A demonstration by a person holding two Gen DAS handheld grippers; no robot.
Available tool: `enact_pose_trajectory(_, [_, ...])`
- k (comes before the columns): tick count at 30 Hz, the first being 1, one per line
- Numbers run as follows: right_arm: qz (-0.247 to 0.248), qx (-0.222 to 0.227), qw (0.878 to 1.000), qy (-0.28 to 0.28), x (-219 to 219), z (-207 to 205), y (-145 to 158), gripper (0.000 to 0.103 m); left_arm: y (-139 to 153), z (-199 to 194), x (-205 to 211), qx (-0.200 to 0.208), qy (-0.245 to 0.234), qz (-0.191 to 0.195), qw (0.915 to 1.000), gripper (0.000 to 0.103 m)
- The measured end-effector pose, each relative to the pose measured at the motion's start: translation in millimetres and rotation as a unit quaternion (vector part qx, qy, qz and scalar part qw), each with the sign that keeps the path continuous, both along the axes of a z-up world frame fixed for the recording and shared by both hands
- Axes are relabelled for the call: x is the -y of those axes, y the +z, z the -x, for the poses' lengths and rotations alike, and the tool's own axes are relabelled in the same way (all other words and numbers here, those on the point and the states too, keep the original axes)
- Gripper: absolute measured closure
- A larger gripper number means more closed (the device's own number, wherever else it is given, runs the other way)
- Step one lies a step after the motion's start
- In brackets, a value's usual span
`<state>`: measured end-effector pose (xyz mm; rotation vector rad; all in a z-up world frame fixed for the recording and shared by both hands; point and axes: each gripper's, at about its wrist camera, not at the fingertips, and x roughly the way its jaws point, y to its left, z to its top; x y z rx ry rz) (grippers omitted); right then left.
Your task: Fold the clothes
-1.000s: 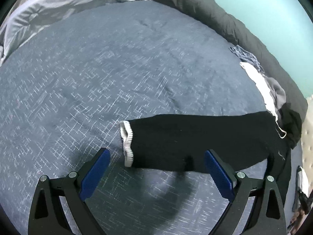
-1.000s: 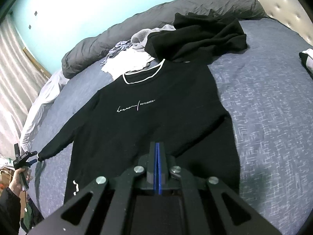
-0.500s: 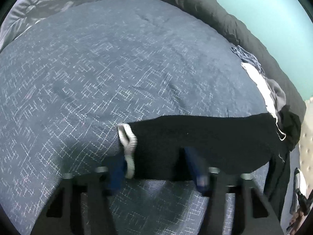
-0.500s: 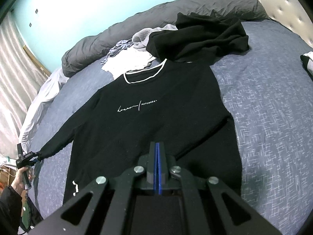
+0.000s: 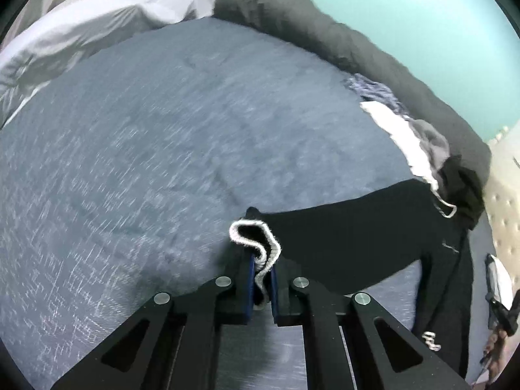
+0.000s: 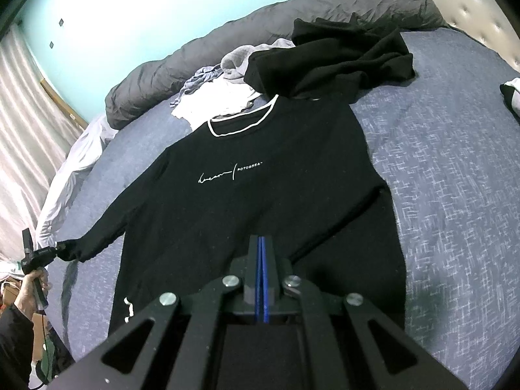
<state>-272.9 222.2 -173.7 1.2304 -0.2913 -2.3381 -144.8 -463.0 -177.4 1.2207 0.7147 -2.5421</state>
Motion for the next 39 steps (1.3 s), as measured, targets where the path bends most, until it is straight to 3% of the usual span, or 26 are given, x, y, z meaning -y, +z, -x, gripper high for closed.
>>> enact_pose_trajectory(6, [0.014, -0.005, 1.000, -0.003, -11.5, -4.9, 8.4, 0.102, 56.6, 23.7, -49.6, -0.044, -0.049, 0.003, 0.9978, 0.096])
enact_pose_trajectory(13, [0.031, -0.008, 0.999, -0.005, -30.1, -10.8, 17.6, 0.102, 113.5, 67.4, -134.6, -0.087, -0.121, -0.008, 0.9888, 0.096])
enact_pose_trajectory(17, [0.037, -0.007, 0.999, -0.002, -41.4, -13.7, 22.8, 0.102, 142.1, 97.0, -210.1, -0.116, -0.177, -0.021, 0.9771, 0.096])
enact_pose_trajectory(22, [0.044, -0.005, 0.999, -0.001, -55.5, -16.8, 27.3, 0.102, 151.1, 122.5, -308.3, -0.117, -0.256, -0.029, 0.9592, 0.096])
enact_pose_trajectory(28, [0.052, 0.002, 0.999, 0.004, -68.9, -19.4, 28.9, 0.102, 125.0, 131.7, -431.5, -0.097, -0.350, -0.046, 0.9308, 0.096])
enact_pose_trajectory(32, [0.060, 0.017, 0.998, 0.002, -71.8, -19.4, 20.1, 0.102, 67.2, 131.3, -497.6, -0.040, -0.393, -0.056, 0.9169, 0.096])
enact_pose_trajectory(36, [0.067, 0.052, 0.996, 0.005, -64.0, -15.1, 0.2, 0.102, 7.2, 128.3, -524.8, 0.018, -0.403, -0.066, 0.9126, 0.096])
enact_pose_trajectory(39, [0.073, 0.080, 0.994, 0.008, -55.3, -12.1, -16.5, 0.102, -15.7, 124.0, -524.6, 0.033, -0.398, -0.087, 0.9126, 0.091])
